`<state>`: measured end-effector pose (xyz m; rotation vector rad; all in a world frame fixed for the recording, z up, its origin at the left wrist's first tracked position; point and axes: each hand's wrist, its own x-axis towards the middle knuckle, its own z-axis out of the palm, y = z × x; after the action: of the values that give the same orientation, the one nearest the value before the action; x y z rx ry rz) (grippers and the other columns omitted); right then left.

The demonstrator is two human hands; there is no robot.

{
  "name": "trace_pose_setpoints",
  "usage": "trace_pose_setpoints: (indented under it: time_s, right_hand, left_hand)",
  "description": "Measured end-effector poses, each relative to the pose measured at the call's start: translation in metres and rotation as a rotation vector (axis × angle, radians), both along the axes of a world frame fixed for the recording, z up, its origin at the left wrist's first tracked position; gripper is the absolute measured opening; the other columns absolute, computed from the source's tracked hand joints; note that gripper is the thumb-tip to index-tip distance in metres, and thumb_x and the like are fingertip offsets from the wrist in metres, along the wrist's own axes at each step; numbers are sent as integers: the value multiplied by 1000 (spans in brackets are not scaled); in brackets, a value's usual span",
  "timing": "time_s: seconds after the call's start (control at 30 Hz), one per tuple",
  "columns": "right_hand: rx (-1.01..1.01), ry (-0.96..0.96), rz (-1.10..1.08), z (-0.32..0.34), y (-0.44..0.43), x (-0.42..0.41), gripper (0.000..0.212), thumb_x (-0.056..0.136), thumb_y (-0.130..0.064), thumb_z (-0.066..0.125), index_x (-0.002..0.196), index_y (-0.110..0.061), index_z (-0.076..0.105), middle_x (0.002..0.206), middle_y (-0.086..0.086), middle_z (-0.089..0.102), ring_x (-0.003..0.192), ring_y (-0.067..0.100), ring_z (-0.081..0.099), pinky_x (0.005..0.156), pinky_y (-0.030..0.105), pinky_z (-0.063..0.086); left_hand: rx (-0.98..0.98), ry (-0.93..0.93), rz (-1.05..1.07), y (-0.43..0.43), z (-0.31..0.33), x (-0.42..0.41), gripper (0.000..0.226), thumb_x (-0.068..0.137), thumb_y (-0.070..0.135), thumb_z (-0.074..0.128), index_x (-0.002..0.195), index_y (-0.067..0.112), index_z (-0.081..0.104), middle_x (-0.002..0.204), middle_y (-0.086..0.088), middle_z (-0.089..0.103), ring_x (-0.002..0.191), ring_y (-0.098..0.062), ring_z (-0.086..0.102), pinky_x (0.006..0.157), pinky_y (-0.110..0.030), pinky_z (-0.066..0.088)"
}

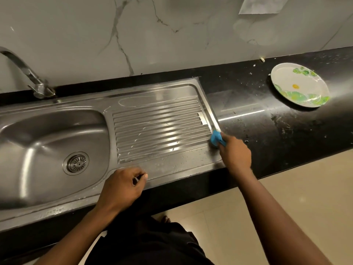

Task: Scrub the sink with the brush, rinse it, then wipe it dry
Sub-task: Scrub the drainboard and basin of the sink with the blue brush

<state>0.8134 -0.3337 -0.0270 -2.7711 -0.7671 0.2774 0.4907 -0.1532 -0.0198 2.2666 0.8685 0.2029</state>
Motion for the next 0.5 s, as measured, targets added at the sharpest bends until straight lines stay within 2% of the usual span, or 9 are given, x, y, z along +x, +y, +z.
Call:
trace_pose_setpoints:
  time_s: [0.17,0.37,0.5]
  right_hand:
    - [71,44,-96,-5,-44,-39,51,103,-33,63,152,-35,49,113,10,74,91,26,73,76,43,62]
    - [75,-60,26,-11,45,27,41,104,-30,59,146,-31,57,111,11,75,92,29,73,76,40,57]
    - [65,-16,30,-6,77,54,41,103,-34,59,144,-33,59,115,8,75,98,31,71,78,41,54]
  left_hand:
    - [-33,-26,51,-8,0,11,9,96,39,69,92,35,76,81,24,71,74,3,67,64,-24,56]
    - [-22,-7,33,-13,10,19,10,97,39,67,92,35,74,81,23,70,76,2,66,66,-22,55]
    - [4,10,56,-9,11,15,11,97,39,67,90,34,74,80,22,70,75,1,66,67,-25,56]
